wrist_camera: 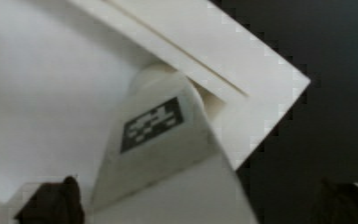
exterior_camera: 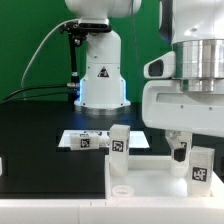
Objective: Assemble square table
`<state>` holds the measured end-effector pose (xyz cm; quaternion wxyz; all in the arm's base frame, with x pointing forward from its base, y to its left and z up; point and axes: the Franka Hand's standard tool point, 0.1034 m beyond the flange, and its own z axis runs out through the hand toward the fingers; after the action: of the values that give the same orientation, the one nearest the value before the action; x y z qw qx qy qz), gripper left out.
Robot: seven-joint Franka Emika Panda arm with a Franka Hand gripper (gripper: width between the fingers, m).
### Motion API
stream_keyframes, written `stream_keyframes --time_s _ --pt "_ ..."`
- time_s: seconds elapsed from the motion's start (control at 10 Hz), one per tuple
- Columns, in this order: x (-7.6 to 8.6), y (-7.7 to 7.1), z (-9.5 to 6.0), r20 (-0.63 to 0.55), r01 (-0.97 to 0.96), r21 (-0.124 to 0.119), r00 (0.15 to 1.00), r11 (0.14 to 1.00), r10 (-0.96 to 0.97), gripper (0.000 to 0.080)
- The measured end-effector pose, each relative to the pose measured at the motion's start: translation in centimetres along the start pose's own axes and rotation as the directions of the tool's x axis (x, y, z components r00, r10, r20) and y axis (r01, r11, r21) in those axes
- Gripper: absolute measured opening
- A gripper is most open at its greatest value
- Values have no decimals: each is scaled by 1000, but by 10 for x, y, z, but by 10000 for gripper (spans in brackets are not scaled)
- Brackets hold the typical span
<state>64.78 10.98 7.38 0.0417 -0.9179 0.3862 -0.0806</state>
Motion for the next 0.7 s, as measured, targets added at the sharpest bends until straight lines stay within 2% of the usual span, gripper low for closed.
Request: stream_keyframes --time_s 0.2,0.3,0.4,0.5,0.6,0.7 --pt "1 1 0 -1 37 0 999 999 -37 649" --pt "1 1 0 0 0 0 1000 1000 0 521" --pt "1 1 0 0 -11 0 1000 1000 11 521" --pt "1 1 0 1 -82 1 997 997 82 383" --pt "3 6 1 2 -187 -11 982 982 187 298" --pt "4 9 2 5 -319 -22 948 948 319 298"
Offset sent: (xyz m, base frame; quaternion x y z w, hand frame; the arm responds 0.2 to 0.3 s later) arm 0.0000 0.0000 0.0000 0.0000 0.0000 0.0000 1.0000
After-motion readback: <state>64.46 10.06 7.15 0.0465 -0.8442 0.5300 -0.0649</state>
